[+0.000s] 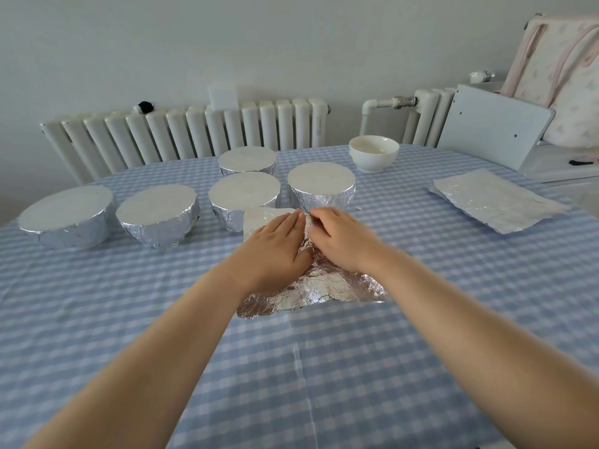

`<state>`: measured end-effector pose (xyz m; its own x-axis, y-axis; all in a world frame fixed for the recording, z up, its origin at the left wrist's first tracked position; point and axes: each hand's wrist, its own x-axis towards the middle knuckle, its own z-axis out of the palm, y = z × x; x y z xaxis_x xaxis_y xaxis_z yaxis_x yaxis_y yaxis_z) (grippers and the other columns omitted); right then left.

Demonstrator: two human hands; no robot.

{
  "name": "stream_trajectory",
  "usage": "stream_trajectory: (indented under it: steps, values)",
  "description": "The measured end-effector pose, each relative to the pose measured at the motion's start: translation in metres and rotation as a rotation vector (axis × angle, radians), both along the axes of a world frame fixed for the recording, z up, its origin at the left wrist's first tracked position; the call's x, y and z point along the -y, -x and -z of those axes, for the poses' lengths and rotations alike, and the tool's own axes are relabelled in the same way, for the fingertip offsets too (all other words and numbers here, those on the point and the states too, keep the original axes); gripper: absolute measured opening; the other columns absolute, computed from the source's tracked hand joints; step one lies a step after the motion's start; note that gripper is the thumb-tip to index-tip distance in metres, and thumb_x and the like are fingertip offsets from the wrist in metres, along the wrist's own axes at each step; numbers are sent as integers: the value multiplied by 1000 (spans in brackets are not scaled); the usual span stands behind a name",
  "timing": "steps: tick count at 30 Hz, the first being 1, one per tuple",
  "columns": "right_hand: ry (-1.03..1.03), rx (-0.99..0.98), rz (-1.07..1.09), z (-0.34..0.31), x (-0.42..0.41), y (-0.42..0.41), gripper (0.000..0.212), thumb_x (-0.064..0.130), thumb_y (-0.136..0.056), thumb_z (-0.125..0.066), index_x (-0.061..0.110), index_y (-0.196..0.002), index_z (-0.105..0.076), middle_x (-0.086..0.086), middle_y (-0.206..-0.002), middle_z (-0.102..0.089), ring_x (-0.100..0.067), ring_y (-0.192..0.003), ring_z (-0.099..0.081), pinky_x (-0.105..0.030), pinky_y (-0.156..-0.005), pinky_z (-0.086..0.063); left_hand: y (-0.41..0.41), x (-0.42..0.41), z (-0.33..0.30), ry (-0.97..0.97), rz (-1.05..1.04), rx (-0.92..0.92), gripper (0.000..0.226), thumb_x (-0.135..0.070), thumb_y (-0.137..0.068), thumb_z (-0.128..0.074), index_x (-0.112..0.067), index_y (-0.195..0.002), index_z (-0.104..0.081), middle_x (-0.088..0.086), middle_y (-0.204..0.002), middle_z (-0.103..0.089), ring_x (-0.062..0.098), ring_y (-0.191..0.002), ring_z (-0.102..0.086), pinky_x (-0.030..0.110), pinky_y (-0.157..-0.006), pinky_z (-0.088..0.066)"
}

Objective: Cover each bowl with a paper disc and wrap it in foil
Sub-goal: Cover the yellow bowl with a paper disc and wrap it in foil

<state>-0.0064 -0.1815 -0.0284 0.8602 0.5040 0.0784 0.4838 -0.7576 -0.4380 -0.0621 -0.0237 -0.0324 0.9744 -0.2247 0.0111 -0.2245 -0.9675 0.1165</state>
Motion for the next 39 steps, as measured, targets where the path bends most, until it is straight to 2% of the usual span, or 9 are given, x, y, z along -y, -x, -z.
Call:
stream_trajectory:
  steps: [8,12,17,22,26,28,32,35,39]
  values:
    - [-315,-81,180,11,-1,-11,36,32,-104,-39,27,-133,-60,4,-120,-67,-16,-109,-61,-30,-91,-45,-2,0,4,74,-2,40,70,-43,-102,-33,-11,-158,-3,1,-166,-3,14,-151,0,31,-121,-4]
    - [-535,-194,224,15,0,-12,32,31,-103,-41,29,-121,-68,14,-80,-64,-8,-72,-57,-30,-71,-44,-1,-1,8,228,-35,43,89,-68,-82,-30,-23,-158,-12,-7,-164,-13,20,-148,-15,33,-118,-14]
    - [-614,-259,256,12,1,-11,37,36,-103,-37,28,-117,-71,5,-98,-70,-11,-87,-63,-29,-79,-48,4,-1,20,519,-76,138,87,-83,-74,-33,-38,-147,-36,-14,-157,-33,13,-143,-31,39,-116,-29]
    - [-633,-355,161,11,9,-5,66,71,-94,-30,27,-131,-62,6,-125,-63,-10,-112,-56,-27,-83,-43,14,6,26,863,-140,218,65,-79,-72,-48,-41,-125,-48,-18,-139,-50,-15,-118,-45,10,-93,-34]
    - [-451,-272,21,10,18,-4,88,85,-77,-36,26,-141,-48,6,-131,-52,-7,-114,-52,-23,-88,-37,8,2,28,783,-89,200,84,-83,-69,-47,-32,-135,-44,-11,-147,-40,4,-127,-43,27,-97,-36]
    - [-405,-260,-16,11,21,-4,90,80,-76,-42,23,-147,-42,2,-144,-42,-9,-123,-47,-24,-95,-35,7,2,25,737,-88,175,94,-84,-65,-46,-28,-141,-40,-12,-144,-37,4,-120,-43,26,-93,-35]
    - [-347,-316,-129,9,30,-1,95,63,-75,-53,19,-155,-26,-2,-153,-30,-6,-131,-38,-9,-102,-31,8,-3,17,683,-65,46,118,-86,-50,-56,-27,-149,-29,-14,-141,-30,5,-121,-42,25,-95,-35]
    - [-159,-353,-207,1,38,-2,113,69,-69,-56,22,-158,-5,-4,-163,-17,-12,-145,-25,-26,-118,-22,2,-10,6,556,-42,-126,140,-87,-41,-60,-27,-157,-8,-13,-157,-13,9,-133,-33,29,-104,-31]
    - [169,-370,-240,-15,41,-7,132,76,-60,-60,28,-154,19,2,-165,-1,-18,-151,-10,-35,-123,-13,-4,-15,-5,480,-2,-275,148,-82,-44,-76,-30,-157,4,-19,-159,1,15,-144,-23,34,-115,-25]
